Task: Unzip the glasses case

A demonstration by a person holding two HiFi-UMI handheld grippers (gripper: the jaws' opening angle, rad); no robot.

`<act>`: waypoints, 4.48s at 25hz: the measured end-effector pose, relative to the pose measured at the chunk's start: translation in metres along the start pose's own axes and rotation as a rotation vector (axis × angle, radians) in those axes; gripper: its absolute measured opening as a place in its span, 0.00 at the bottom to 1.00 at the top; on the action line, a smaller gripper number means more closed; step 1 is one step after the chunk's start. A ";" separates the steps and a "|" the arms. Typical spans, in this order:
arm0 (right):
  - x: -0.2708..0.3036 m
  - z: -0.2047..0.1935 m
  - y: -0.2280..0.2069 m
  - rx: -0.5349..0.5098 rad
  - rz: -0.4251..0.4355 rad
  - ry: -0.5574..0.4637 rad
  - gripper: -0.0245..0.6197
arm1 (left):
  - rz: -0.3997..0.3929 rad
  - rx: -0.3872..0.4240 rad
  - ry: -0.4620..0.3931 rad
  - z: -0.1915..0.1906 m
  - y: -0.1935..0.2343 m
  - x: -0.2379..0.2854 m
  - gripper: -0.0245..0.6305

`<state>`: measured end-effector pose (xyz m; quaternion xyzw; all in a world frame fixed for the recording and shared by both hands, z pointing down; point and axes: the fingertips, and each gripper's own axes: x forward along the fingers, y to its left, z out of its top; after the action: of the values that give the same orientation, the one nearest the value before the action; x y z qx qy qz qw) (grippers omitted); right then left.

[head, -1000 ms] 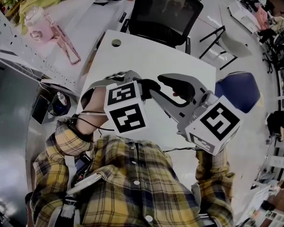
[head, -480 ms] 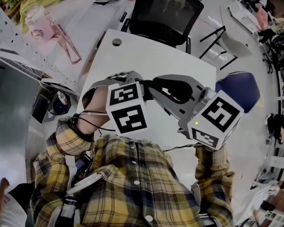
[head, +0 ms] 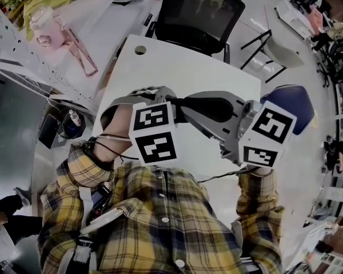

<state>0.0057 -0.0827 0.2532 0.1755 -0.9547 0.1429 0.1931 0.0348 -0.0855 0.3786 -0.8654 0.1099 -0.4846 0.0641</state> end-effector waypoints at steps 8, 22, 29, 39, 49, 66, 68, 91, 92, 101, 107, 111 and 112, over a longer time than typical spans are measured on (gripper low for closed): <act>0.000 -0.022 0.012 0.182 0.305 0.120 0.07 | -0.156 0.100 0.008 -0.003 -0.032 0.006 0.42; -0.008 -0.030 0.035 0.399 0.590 0.122 0.04 | -0.599 0.194 -0.029 -0.010 -0.089 -0.018 0.42; -0.010 -0.041 0.052 0.380 0.706 0.201 0.04 | -0.802 0.232 -0.023 -0.010 -0.114 -0.035 0.41; -0.011 -0.050 0.060 0.295 0.737 0.330 0.04 | -0.934 0.233 0.005 -0.017 -0.128 -0.042 0.41; -0.012 -0.060 0.065 0.163 0.719 0.405 0.04 | -1.006 0.236 0.043 -0.024 -0.136 -0.044 0.41; -0.009 -0.090 0.084 -0.197 0.668 0.613 0.04 | -1.131 0.220 0.107 -0.037 -0.160 -0.039 0.41; -0.008 -0.088 0.082 -0.165 0.656 0.586 0.04 | -1.132 0.201 0.087 -0.036 -0.160 -0.039 0.41; -0.049 -0.033 0.078 0.011 0.615 0.120 0.04 | -1.232 0.067 -0.398 0.016 -0.144 -0.081 0.41; -0.050 -0.031 0.078 0.013 0.615 0.104 0.04 | -1.242 0.062 -0.418 0.018 -0.144 -0.083 0.41; -0.057 -0.016 0.078 -0.015 0.595 -0.011 0.04 | -1.330 -0.048 -0.656 0.037 -0.128 -0.105 0.41; -0.062 -0.009 0.079 -0.034 0.580 -0.068 0.04 | -1.332 -0.084 -0.764 0.048 -0.119 -0.113 0.41; -0.066 -0.004 0.079 -0.049 0.561 -0.101 0.04 | -1.326 -0.115 -0.844 0.057 -0.112 -0.118 0.41; -0.067 -0.003 0.079 -0.051 0.556 -0.110 0.04 | -1.324 -0.127 -0.869 0.059 -0.110 -0.120 0.41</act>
<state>0.0335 0.0078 0.2115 -0.0907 -0.9785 0.1566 0.0989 0.0385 0.0512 0.2725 -0.8645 -0.4351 -0.0335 -0.2495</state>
